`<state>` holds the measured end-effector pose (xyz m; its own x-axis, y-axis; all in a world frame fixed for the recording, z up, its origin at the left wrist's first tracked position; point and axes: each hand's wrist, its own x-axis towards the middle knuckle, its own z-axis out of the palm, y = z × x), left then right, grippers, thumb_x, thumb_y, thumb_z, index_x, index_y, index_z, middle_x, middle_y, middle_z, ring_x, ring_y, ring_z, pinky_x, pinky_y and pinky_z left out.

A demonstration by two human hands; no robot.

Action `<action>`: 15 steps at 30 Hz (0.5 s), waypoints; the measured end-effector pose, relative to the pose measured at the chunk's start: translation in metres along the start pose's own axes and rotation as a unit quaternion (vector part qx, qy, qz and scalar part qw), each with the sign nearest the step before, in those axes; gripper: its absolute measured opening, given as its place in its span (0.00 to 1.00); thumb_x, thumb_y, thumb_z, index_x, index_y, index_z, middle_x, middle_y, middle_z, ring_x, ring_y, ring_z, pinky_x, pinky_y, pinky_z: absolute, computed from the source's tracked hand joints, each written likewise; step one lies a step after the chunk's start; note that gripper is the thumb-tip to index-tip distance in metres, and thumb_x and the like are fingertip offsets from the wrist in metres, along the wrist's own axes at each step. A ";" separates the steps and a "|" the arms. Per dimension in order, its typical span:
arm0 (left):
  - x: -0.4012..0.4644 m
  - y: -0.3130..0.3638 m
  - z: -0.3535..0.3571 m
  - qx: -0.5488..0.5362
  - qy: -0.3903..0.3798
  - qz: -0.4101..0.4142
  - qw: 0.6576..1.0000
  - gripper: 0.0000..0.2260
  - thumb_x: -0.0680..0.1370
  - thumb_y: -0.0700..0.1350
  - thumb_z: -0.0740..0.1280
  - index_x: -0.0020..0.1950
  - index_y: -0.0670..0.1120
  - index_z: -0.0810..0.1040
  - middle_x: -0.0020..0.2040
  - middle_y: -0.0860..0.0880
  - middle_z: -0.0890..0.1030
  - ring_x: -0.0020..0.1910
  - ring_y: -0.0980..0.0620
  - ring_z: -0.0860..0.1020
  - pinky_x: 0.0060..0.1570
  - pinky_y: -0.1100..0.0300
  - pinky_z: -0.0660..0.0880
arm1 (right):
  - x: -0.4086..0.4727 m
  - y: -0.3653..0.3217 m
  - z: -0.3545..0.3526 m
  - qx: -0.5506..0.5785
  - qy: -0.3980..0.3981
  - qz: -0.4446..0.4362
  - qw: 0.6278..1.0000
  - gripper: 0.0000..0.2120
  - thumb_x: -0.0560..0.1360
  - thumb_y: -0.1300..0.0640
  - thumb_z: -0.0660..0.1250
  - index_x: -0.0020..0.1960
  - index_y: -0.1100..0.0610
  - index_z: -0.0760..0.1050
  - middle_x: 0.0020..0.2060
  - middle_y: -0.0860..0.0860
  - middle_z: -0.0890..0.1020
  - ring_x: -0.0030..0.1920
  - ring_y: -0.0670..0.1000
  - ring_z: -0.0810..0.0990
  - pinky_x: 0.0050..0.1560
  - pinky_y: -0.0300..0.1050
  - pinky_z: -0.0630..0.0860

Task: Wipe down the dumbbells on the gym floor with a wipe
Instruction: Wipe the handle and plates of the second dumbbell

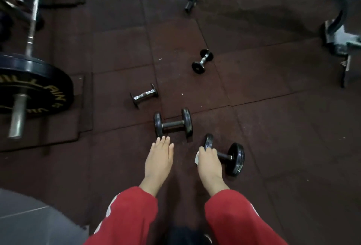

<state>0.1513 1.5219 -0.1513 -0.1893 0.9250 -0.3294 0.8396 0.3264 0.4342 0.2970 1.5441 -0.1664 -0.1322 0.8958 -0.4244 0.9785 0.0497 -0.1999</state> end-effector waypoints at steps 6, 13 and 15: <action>0.004 0.003 -0.044 -0.016 0.017 -0.024 0.999 0.20 0.83 0.47 0.49 0.74 0.43 0.60 0.75 0.48 0.61 0.76 0.52 0.54 0.73 0.61 0.48 | 0.001 -0.023 -0.032 -0.024 -0.022 -0.003 0.999 0.14 0.79 0.66 0.54 0.62 0.60 0.67 0.60 0.56 0.72 0.64 0.56 0.67 0.59 0.46 0.70; 0.038 -0.010 -0.043 -0.041 0.033 -0.061 0.997 0.19 0.82 0.46 0.51 0.73 0.44 0.63 0.74 0.48 0.65 0.75 0.52 0.58 0.72 0.61 0.52 | 0.049 -0.040 -0.038 -0.022 -0.053 -0.031 0.998 0.13 0.79 0.64 0.55 0.62 0.60 0.66 0.60 0.56 0.72 0.63 0.56 0.68 0.57 0.46 0.71; 0.051 -0.015 -0.039 -0.049 0.045 -0.073 0.995 0.18 0.82 0.46 0.53 0.72 0.45 0.65 0.73 0.48 0.66 0.74 0.52 0.60 0.72 0.61 0.55 | 0.070 -0.044 -0.036 -0.025 -0.057 -0.041 0.997 0.12 0.79 0.63 0.54 0.62 0.60 0.66 0.60 0.55 0.72 0.63 0.55 0.68 0.56 0.46 0.71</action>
<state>0.1095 1.5717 -0.1423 -0.3544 0.8785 -0.3205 0.7465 0.4722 0.4688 0.2503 1.6205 -0.1556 -0.2264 0.8322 -0.5061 0.9699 0.1450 -0.1954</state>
